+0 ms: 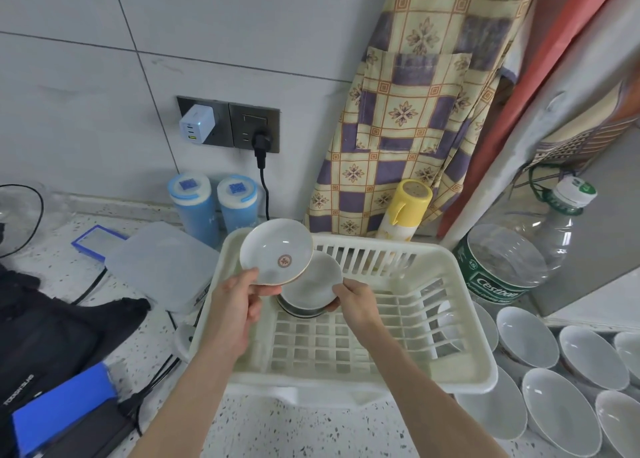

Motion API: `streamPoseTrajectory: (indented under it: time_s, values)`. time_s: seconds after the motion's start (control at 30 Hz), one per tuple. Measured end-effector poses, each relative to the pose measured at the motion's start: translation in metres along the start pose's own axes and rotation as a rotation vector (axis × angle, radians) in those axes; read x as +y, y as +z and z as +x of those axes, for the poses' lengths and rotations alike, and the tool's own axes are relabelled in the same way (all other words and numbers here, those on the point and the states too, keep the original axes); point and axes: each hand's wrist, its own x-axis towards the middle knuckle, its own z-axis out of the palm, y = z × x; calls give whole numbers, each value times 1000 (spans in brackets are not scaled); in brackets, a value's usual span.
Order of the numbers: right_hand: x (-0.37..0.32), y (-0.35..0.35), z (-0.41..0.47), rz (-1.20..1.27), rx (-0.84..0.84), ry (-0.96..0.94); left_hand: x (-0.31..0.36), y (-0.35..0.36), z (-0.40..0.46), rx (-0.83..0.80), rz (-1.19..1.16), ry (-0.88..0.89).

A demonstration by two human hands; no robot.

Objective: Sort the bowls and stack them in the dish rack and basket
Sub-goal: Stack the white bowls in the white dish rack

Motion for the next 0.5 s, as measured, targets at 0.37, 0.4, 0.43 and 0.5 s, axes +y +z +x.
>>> streamPoseTrajectory:
  time_s: [0.37,0.4,0.43,0.5]
  values:
    - [0,1,1,-36,-33,50,0,1,-4,-11,159,31]
    - [-1,2,0,-29,-41,56,0,1,-4,-9,165,27]
    - [-1,1,1,-21,-52,61,1,2,-5,-7,172,22]
    - [0,0,2,-12,-73,80,1,3,-6,-5,188,13]
